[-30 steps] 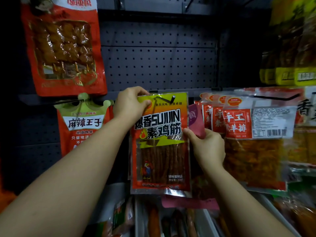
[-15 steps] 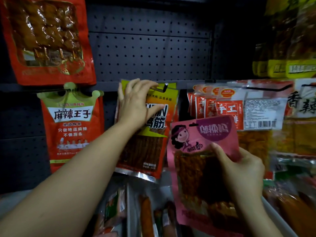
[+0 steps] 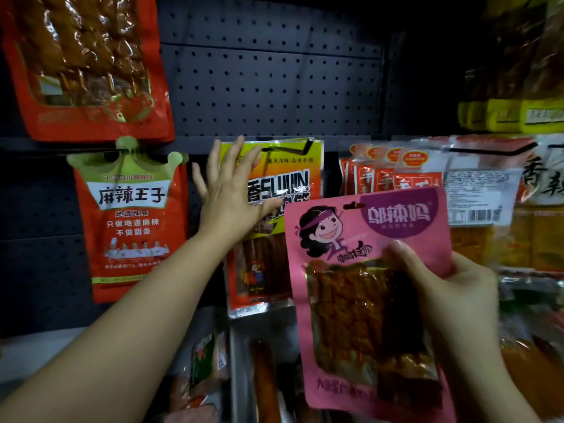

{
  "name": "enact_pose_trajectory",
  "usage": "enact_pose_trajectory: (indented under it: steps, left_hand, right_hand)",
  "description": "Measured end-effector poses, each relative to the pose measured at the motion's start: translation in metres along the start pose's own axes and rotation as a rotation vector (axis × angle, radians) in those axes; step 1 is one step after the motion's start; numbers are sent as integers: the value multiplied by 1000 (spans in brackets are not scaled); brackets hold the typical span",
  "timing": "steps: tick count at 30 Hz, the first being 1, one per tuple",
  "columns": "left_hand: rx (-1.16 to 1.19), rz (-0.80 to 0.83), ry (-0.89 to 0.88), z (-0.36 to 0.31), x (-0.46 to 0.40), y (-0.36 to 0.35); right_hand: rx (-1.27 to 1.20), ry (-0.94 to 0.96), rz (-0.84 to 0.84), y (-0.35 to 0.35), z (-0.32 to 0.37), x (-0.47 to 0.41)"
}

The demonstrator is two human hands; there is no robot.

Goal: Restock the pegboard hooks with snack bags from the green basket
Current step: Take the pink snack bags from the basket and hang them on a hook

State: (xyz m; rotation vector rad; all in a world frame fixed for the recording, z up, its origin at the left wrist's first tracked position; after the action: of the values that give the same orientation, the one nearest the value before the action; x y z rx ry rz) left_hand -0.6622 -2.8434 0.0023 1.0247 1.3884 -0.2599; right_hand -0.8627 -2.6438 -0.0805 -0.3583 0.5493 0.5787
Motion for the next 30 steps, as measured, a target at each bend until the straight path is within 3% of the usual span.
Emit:
enact_pose_trajectory:
  steps: [3, 8, 12, 14, 17, 20, 24, 30]
  left_hand:
    - [-29, 101, -41, 6, 19, -7]
    - [62, 180, 56, 12, 30, -9]
    - [102, 76, 72, 3, 49, 12]
    - [287, 67, 159, -8, 64, 23]
    - [942, 332, 521, -33, 94, 31]
    - [1171, 415, 559, -45, 118, 41]
    - [1163, 260, 640, -30, 117, 74]
    - [1020, 290, 812, -6, 78, 136]
  right_hand:
    - [12, -61, -6, -9, -15, -3]
    - [12, -156, 1, -16, -37, -7]
    - [-76, -205, 21, -14, -33, -1]
    - [-127, -217, 54, -12, -25, 4]
    - [-189, -261, 145, -15, -12, 15]
    - [-261, -281, 294, -27, -5, 29]
    - [-275, -348, 515, -56, 4, 42]
    - [-301, -583, 668, -103, 49, 51]
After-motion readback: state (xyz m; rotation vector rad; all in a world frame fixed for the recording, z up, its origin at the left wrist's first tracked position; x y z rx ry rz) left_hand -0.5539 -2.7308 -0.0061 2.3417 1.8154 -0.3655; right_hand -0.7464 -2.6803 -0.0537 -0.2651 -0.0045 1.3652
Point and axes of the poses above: each hand's wrist, its own x-axis away from the middle knuckle, its own y-axis out of the back of the hand, z = x × y, the point moved 4 cm from there along -x, towards the middle knuckle, and after that the axes turned 2 degrees about -x, right-handed, at the moved point
